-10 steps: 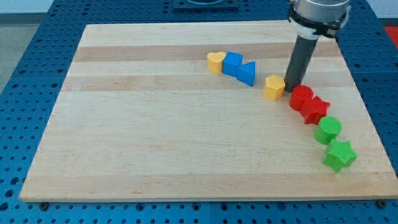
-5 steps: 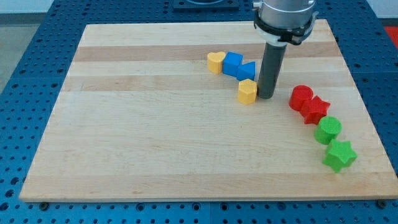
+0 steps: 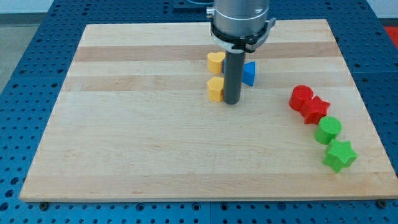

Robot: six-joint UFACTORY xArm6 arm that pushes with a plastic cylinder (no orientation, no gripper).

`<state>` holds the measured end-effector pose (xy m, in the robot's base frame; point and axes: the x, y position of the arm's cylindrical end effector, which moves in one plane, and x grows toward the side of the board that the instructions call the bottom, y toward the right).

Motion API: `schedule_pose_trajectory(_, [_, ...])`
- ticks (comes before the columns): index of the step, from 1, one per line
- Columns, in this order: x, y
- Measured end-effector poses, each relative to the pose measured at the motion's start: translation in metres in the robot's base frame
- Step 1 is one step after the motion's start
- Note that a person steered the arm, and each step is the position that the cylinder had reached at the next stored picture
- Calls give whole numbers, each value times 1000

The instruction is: Move the yellow hexagon to the bottom left of the yellow heart

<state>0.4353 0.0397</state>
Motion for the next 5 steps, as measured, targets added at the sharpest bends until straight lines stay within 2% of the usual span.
schedule_pose_trajectory(3, [-1, -21])
schedule_pose_trajectory(5, [-22, -28])
